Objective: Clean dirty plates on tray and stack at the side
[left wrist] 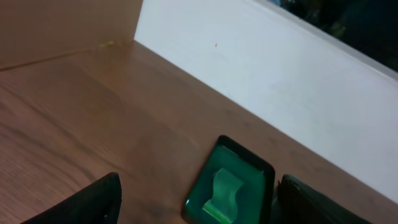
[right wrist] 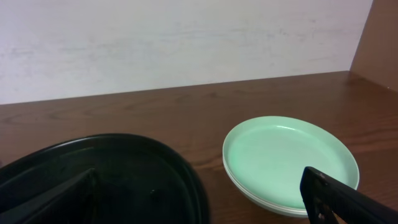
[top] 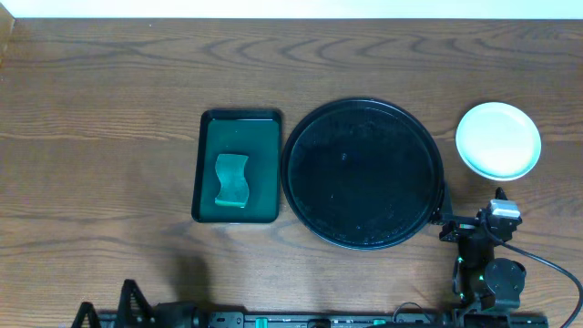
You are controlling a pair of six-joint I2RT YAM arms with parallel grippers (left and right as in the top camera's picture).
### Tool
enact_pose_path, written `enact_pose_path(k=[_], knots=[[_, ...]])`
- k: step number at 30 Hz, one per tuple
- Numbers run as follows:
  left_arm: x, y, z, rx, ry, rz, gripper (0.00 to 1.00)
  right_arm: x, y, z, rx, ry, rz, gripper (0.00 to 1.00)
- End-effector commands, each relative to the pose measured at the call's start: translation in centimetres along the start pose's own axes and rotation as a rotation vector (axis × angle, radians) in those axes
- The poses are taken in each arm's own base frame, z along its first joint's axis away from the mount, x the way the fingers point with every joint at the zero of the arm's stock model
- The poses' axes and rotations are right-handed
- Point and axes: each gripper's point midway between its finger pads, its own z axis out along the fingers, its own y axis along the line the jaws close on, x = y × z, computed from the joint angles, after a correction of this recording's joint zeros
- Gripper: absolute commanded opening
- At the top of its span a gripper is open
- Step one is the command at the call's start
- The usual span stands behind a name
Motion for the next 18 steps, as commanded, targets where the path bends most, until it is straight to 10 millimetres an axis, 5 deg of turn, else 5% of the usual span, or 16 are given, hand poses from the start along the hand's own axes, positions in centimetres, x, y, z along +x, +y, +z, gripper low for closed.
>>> enact_pose_path(k=[1,10,18], knots=[[0.7,0.0,1.7,-0.006,0.018,-0.022,0.80,0.0,-0.1,0.0,0.006,-0.001,0.012,0.99],[-2.7,-3.4,7.3,0.153,-0.182,-0.238,0.81,0.0,-0.1,0.0,0.006,-0.001,0.012,0.99],[-6.5,-6.8,10.0,0.457,-0.543,-0.413,0.81,0.0,-0.1,0.0,0.006,-0.001,0.012,0.99]])
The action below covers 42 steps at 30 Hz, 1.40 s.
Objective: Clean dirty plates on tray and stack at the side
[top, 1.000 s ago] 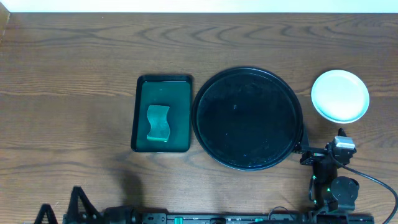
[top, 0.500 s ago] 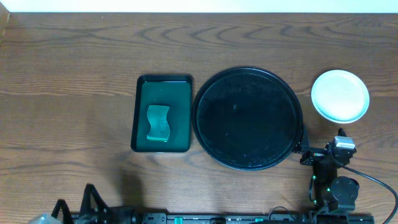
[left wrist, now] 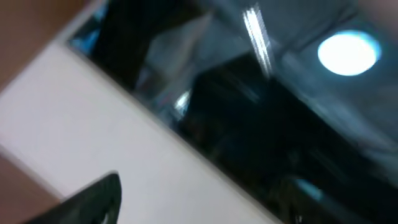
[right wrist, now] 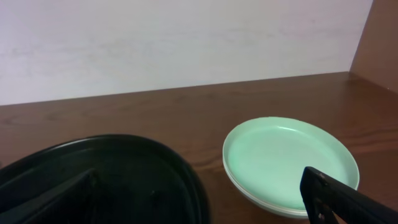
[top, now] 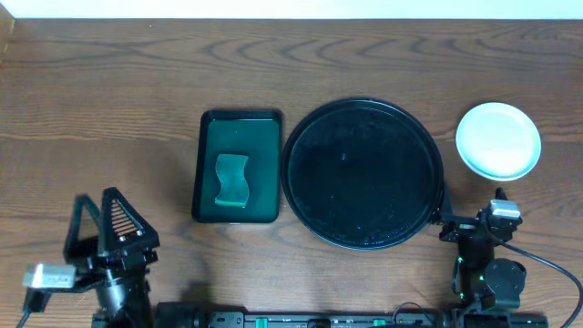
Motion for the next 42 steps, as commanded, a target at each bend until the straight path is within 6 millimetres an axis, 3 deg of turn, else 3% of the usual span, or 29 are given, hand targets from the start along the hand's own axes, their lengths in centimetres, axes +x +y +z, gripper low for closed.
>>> enact_pose_path(k=[1,7,24,27,34,42], knots=[[1.4,1.0,0.6,0.060,-0.064,-0.055,0.81,0.1,-0.1,0.0,0.006,0.000,0.012,0.99],[3.6,2.9,0.3,0.117,-0.128,-0.072,0.80,0.1,-0.1,0.0,0.006,0.000,0.012,0.99],[11.9,10.1,-0.1,-0.096,0.117,-0.006,0.80,0.1,-0.1,0.0,0.006,0.000,0.012,0.99],[14.0,12.0,-0.7,-0.172,0.203,0.017,0.80,0.0,-0.1,0.0,0.006,0.000,0.012,0.99],[19.1,17.4,-4.1,-0.392,0.452,0.096,0.81,0.1,-0.1,0.0,0.006,0.000,0.012,0.99],[19.3,17.1,-4.1,-0.326,0.503,0.293,0.80,0.1,-0.1,0.0,0.006,0.000,0.012,0.99]])
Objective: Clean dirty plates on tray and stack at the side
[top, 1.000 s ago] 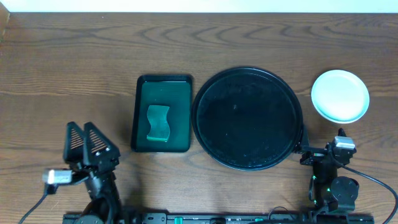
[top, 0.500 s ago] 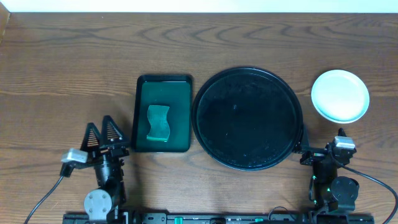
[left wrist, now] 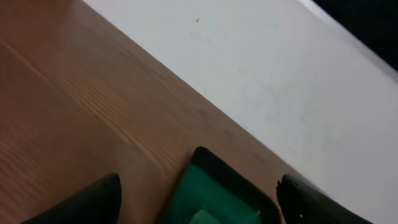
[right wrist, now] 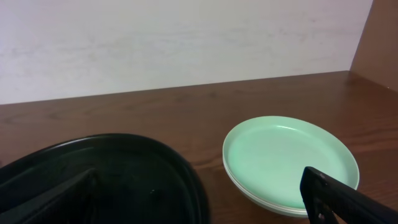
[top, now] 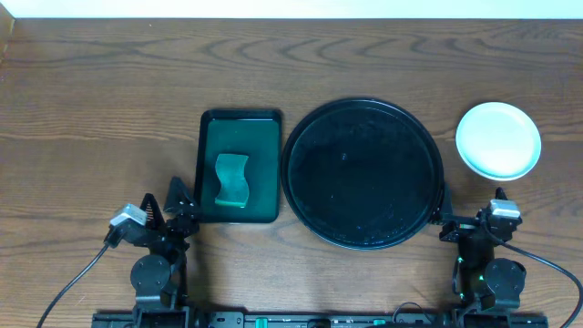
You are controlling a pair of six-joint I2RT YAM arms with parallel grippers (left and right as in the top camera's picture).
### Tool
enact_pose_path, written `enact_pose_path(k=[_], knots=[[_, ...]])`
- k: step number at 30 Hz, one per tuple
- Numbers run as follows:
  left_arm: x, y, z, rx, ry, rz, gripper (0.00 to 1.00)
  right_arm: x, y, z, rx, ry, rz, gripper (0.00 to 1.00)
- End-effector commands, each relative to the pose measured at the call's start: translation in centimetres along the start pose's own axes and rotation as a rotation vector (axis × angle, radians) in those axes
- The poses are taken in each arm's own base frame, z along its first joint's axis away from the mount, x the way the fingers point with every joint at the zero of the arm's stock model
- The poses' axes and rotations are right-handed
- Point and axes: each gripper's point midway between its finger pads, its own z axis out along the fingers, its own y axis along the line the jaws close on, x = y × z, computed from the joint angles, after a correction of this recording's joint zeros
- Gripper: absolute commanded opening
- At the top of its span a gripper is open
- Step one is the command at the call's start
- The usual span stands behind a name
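A round black tray (top: 364, 173) lies mid-table and shows only its dark surface; its edge (right wrist: 124, 168) also shows in the right wrist view. Pale green plates (top: 497, 139) are stacked to its right, and this stack (right wrist: 289, 155) lies ahead of my right gripper. My right gripper (top: 469, 223) sits low at the tray's front right, open, with nothing between its fingers (right wrist: 339, 199). My left gripper (top: 166, 214) is open near the front left corner of the green tray, nothing between its fingers (left wrist: 87, 202).
A green rectangular tray (top: 239, 166) holding a green sponge (top: 231, 179) sits left of the black tray; its corner (left wrist: 217, 186) shows in the left wrist view. A white wall (left wrist: 261, 74) runs along the table's far edge. Both arm bases stand at the front edge.
My left arm stood raised at the far left, its camera on a dark ceiling. It now sits low by the green tray's front left corner. The right arm has not moved.
At first my left arm was folded at the table's front edge, its camera on the green tray and sponge. Then it stood raised at the far left, camera tipped upward. Now it is low beside the green tray. The plates, the trays and my right gripper stayed put.
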Motion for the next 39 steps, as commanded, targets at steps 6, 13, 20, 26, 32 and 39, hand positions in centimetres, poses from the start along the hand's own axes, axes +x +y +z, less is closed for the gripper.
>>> enact_pose_path(k=[6,13,20,26,32,39], knots=[[1.4,0.8,0.0,-0.022,0.054,0.191,0.80,0.0,-0.1,0.0,0.006,-0.001,0.011,0.99],[2.4,-0.1,-0.1,0.044,0.097,0.303,0.80,0.0,-0.1,0.0,0.006,-0.001,0.011,0.99],[2.7,-0.4,-0.1,0.069,0.111,0.347,0.80,0.0,-0.1,0.0,0.006,-0.001,0.011,0.99],[3.0,-0.8,-0.2,0.097,0.121,0.402,0.81,0.0,-0.1,0.0,0.006,-0.001,0.011,0.99],[3.2,-1.3,-0.3,0.135,0.127,0.491,0.80,0.0,-0.1,0.0,0.006,-0.001,0.011,0.99],[3.2,-1.3,-0.3,0.134,0.126,0.490,0.80,0.0,-0.1,0.0,0.006,-0.001,0.011,0.99]])
